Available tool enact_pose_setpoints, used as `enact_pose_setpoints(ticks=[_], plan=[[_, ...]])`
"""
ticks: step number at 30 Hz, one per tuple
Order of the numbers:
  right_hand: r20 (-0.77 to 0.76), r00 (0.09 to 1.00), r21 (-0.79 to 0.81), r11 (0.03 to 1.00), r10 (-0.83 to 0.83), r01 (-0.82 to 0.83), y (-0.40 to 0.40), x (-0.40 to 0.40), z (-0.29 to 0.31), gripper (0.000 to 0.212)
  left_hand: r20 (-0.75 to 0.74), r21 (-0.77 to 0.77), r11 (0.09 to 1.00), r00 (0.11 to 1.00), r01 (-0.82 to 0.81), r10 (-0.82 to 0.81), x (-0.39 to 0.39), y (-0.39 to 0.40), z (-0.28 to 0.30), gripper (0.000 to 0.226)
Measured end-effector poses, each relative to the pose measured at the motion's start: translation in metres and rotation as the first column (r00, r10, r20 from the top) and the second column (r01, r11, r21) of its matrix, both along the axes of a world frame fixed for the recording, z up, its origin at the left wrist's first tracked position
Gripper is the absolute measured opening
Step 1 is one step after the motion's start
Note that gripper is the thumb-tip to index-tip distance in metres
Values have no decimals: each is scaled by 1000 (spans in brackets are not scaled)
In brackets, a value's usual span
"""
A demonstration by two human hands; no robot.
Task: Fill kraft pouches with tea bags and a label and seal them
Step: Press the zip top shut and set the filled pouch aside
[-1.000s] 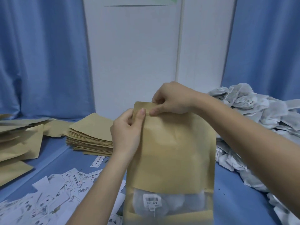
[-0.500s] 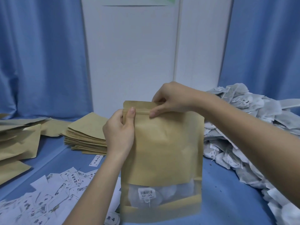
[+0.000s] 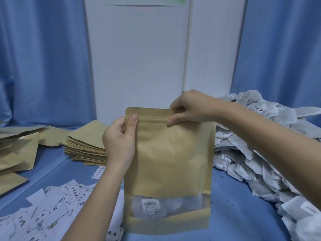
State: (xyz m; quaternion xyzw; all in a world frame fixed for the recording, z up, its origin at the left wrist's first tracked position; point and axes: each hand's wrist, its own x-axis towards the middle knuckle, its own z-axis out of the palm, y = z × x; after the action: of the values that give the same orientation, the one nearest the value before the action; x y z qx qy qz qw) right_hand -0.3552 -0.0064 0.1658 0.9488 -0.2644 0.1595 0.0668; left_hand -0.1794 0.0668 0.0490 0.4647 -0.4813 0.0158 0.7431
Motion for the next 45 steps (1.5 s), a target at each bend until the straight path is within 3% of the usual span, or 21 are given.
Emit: enact_pose_setpoints(ticks=[6, 10, 15, 18, 25, 29, 31, 34, 37, 41, 45], plan=[[3, 1000, -80, 997, 21, -21, -1, -5, -5, 42, -71, 7, 1000, 997, 14, -14, 9, -5, -1, 52], [67, 995, -154, 985, -74, 83, -5, -5, -17, 42, -95, 20, 1000, 995, 19, -17, 16, -6, -1, 54], [210, 977, -430, 900, 26, 69, -14, -15, -29, 48, -124, 9, 999, 991, 53, -52, 16, -8, -2, 54], [263, 962, -432, 883, -70, 182, -17, -17, -37, 59, -103, 7, 999, 993, 54, -53, 12, -9, -3, 59], [233, 963, -502, 832, -133, 236, -13, 2, -39, 62, -120, 16, 996, 989, 88, -86, -3, -14, -3, 52], [514, 856, -653, 671, 51, 352, 1, 44, -52, 58, -207, -31, 984, 962, 175, -177, -15, -18, 0, 28], [573, 819, -626, 665, 37, 408, 2, 50, -53, 59, -212, -49, 982, 958, 185, -191, -15, -16, -1, 29], [509, 857, -608, 740, 85, 288, -3, 42, -49, 53, -228, -46, 983, 956, 180, -186, -11, -14, -2, 27], [412, 902, -455, 828, -130, 328, -10, 22, -45, 55, -265, -67, 984, 948, 162, -174, 0, -15, -2, 26], [481, 848, -327, 853, -221, 407, -21, 1, -51, 65, -244, -44, 983, 952, 177, -182, 1, -17, -1, 25], [520, 813, -338, 812, -261, 477, -26, -11, -50, 67, -253, -41, 985, 952, 168, -173, 4, -19, -2, 20]])
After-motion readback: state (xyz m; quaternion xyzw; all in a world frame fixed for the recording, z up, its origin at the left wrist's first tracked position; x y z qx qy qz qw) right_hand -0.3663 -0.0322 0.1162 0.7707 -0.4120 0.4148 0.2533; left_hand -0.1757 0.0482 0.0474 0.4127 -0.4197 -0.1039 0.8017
